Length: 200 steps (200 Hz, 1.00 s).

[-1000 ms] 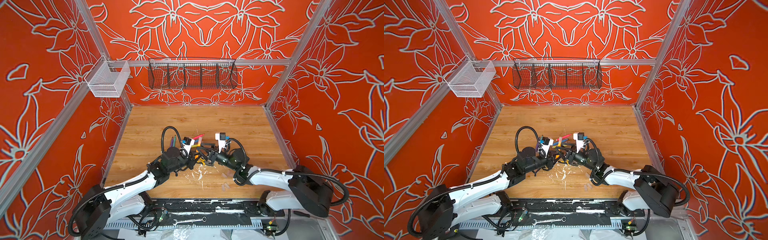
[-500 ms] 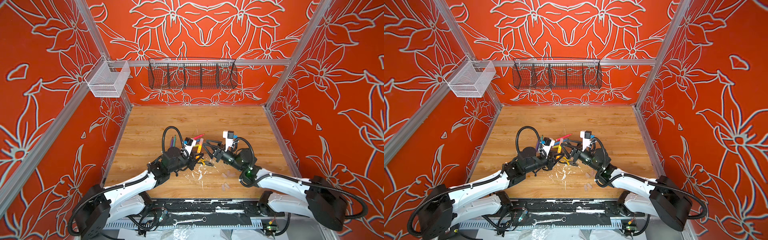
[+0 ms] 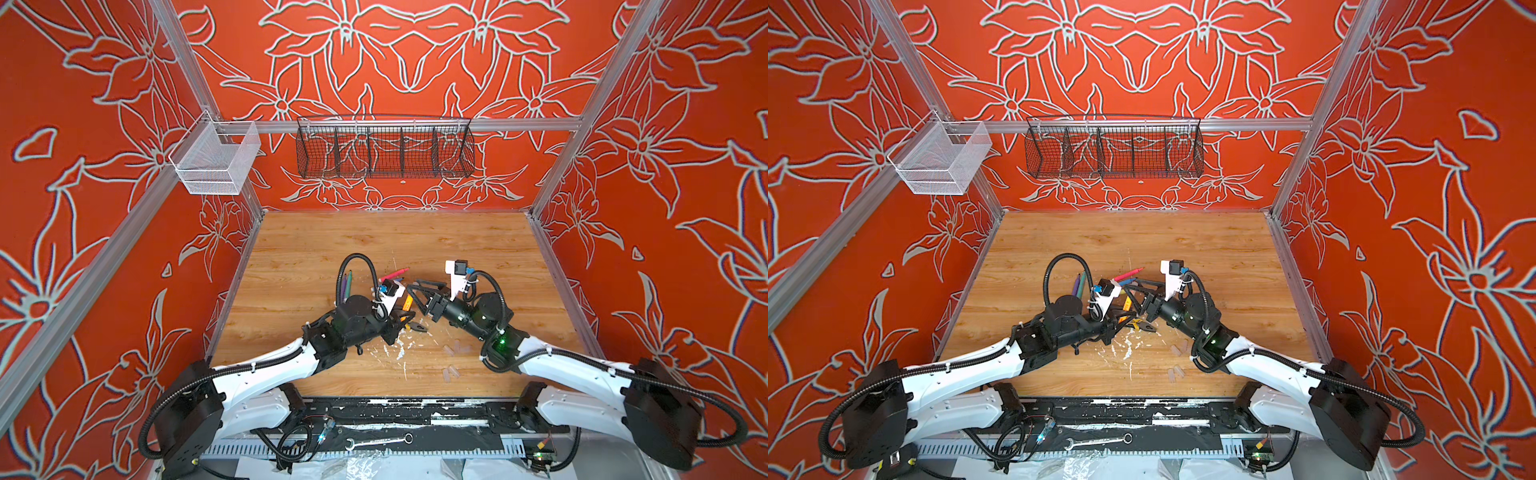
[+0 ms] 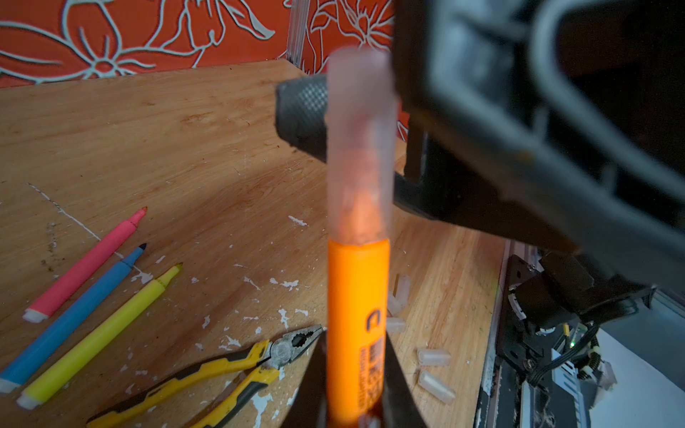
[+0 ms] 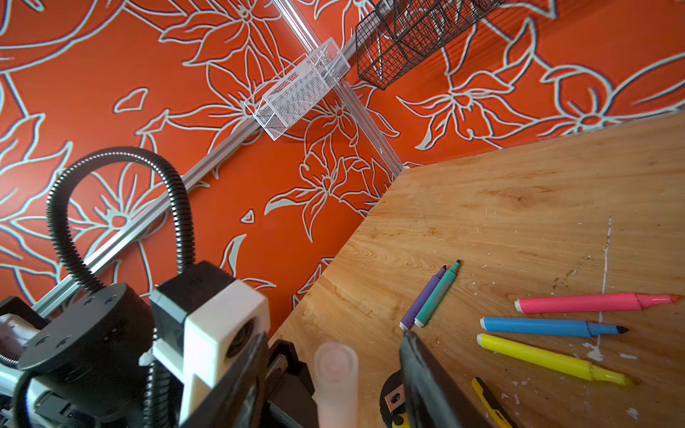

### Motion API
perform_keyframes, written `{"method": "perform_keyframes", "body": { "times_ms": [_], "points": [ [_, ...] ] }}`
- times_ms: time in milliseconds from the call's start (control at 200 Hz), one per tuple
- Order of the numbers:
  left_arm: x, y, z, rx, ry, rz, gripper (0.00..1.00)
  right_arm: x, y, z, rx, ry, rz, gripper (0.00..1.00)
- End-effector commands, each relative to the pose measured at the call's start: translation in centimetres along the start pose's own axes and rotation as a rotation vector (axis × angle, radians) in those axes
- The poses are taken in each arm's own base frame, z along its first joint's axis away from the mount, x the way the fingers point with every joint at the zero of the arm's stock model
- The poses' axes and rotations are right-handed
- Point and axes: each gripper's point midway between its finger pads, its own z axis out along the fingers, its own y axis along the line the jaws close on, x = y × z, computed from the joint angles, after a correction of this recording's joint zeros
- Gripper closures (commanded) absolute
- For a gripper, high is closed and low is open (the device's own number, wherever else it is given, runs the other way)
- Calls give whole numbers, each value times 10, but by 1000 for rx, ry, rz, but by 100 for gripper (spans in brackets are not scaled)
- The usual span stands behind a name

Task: Insert the pens into the pen caps
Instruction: 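Push the cap down onto the orange marker with the right gripper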

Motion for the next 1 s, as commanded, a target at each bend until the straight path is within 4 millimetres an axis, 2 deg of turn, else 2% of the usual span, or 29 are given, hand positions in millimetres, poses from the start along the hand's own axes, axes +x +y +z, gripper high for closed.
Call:
{"method": "perform_keyframes", "body": {
  "times_ms": [0,215,470,856,996],
  "points": [
    [-10,-5,4,1,-12,40,100,-14,8,0,-6,-30,-22,41],
    [-8,-7,6,-5,-2,57,100,-15,-2,-3,45,-36,-13,44],
    [-7,-8,7,-6,3,65,100,-17,-1,-3,39,-35,-9,53],
    [-6,-10,8,-8,7,73,100,-19,-2,-4,45,-41,-8,55],
    [-6,-10,9,-8,8,75,100,-20,-4,-5,53,-41,-5,60]
  ]
}}
